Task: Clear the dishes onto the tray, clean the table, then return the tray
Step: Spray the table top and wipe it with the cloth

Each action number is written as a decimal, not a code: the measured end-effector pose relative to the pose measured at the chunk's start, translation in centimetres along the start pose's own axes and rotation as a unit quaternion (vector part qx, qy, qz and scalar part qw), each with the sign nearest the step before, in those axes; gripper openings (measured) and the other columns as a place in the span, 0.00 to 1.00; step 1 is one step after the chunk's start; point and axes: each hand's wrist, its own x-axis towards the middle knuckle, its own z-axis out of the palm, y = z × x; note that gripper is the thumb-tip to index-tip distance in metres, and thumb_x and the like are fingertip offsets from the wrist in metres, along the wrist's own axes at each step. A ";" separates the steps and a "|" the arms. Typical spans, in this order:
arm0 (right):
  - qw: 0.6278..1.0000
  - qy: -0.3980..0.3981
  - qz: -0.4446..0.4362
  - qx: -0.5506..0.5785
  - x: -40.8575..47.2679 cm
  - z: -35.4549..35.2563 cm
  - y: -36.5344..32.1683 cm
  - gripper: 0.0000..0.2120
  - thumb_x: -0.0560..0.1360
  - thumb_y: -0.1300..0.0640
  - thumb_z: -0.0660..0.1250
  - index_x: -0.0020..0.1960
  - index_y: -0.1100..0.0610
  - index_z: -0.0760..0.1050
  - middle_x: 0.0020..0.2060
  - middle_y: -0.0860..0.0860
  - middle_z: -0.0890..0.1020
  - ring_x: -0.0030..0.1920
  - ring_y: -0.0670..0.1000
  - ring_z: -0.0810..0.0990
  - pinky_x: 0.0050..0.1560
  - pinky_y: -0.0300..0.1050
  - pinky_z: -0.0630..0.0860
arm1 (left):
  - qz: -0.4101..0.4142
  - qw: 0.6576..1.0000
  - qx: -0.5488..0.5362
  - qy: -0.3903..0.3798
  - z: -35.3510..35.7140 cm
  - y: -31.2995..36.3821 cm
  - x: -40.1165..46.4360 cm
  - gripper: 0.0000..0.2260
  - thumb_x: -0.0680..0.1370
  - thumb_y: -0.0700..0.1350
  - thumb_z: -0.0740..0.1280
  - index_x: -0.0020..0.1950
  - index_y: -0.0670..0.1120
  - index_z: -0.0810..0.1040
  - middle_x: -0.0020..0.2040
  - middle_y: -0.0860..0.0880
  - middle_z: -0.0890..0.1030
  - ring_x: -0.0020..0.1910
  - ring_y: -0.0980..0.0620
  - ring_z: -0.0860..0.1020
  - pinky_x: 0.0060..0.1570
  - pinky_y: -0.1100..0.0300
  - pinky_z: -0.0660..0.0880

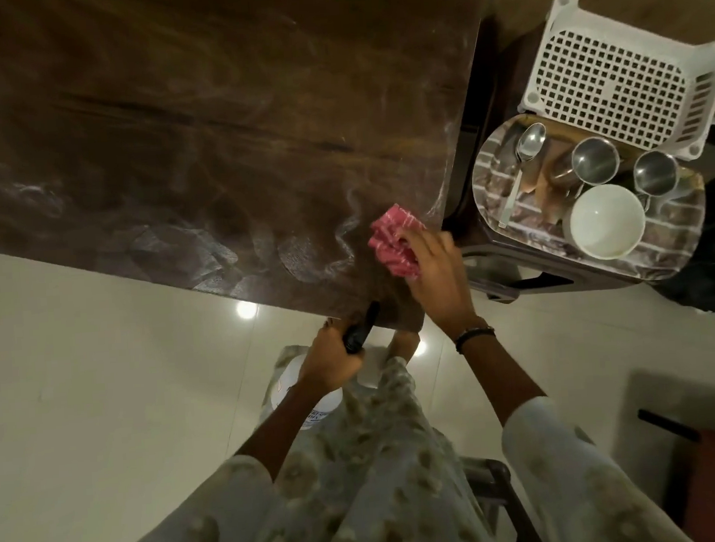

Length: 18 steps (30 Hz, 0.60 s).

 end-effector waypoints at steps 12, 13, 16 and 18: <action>0.992 -0.101 0.002 -0.069 -1.3 4.8 1.0 0.37 0.73 0.28 0.50 0.74 0.48 0.60 0.76 0.55 0.59 0.77 0.60 0.52 0.73 0.68 0.46 | 0.035 0.992 -0.092 0.074 -2.4 -1.2 -0.5 0.09 0.71 0.35 0.69 0.47 0.46 0.76 0.34 0.52 0.76 0.32 0.56 0.74 0.35 0.70 0.68; 0.991 -0.104 0.005 -0.080 -1.0 5.7 0.3 0.37 0.73 0.28 0.51 0.74 0.48 0.60 0.76 0.54 0.59 0.77 0.60 0.51 0.73 0.68 0.44 | 0.037 0.990 -0.107 0.080 -2.8 -1.2 -0.6 0.08 0.70 0.36 0.69 0.45 0.47 0.75 0.34 0.51 0.76 0.32 0.55 0.74 0.36 0.68 0.69; 0.981 -0.143 -0.077 -0.110 -2.7 7.9 -1.4 0.35 0.74 0.31 0.55 0.76 0.48 0.58 0.76 0.52 0.58 0.77 0.58 0.51 0.73 0.68 0.44 | 0.050 0.985 -0.133 0.094 -4.0 -0.9 -0.8 0.06 0.66 0.44 0.67 0.41 0.46 0.74 0.34 0.48 0.76 0.32 0.53 0.71 0.36 0.61 0.68; 0.968 -0.169 -0.147 -0.116 -5.0 8.3 -0.1 0.32 0.76 0.34 0.55 0.75 0.49 0.60 0.76 0.52 0.60 0.77 0.57 0.52 0.72 0.70 0.51 | 0.056 0.984 -0.138 0.093 -4.7 -0.4 -0.8 0.06 0.65 0.44 0.69 0.39 0.50 0.74 0.33 0.52 0.76 0.30 0.58 0.72 0.34 0.67 0.68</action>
